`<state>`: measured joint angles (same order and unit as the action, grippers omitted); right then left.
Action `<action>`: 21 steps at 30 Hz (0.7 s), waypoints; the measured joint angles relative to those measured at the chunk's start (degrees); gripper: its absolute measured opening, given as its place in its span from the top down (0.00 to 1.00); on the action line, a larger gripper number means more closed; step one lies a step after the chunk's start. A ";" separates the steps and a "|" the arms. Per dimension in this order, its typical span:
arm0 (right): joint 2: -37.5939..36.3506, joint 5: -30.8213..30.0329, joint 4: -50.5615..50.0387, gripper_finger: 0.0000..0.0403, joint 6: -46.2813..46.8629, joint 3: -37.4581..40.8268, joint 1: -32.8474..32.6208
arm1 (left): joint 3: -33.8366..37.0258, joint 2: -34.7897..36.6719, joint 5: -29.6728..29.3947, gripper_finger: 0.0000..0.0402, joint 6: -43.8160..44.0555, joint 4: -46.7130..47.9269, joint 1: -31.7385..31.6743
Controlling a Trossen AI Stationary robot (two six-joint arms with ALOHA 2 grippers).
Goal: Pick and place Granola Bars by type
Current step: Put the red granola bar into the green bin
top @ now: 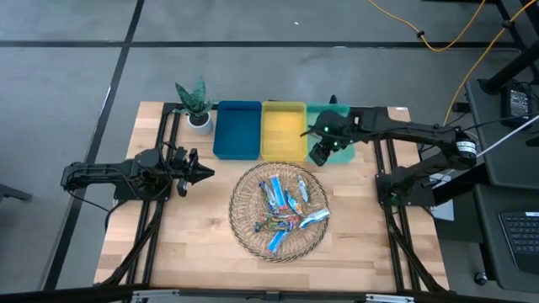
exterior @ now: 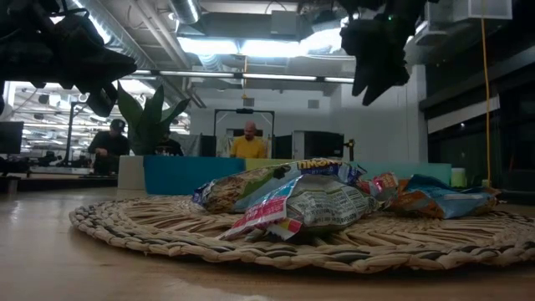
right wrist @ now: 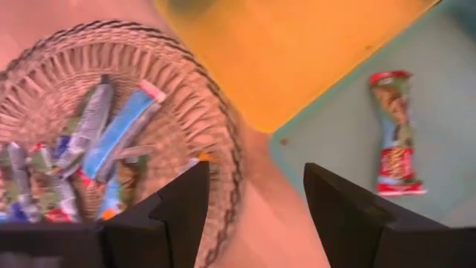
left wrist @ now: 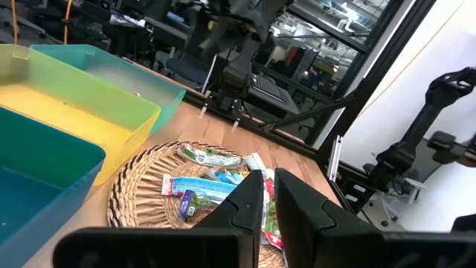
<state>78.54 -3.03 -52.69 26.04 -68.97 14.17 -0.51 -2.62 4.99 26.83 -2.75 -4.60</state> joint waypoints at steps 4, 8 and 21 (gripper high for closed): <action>0.00 -0.60 0.01 0.45 6.81 0.00 -4.86 | -0.01 -0.01 0.00 0.92 0.00 -0.01 0.00; 0.00 -0.56 0.02 0.45 12.94 0.00 -9.74 | 0.00 0.00 0.00 0.92 0.00 0.00 0.00; 1.17 -0.43 6.98 0.45 18.92 0.00 -23.11 | -0.01 -0.01 0.00 0.92 0.00 -0.01 -0.02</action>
<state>79.71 -3.46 -45.71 44.96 -68.97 -8.94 -0.51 -2.63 4.99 26.83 -2.76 -4.62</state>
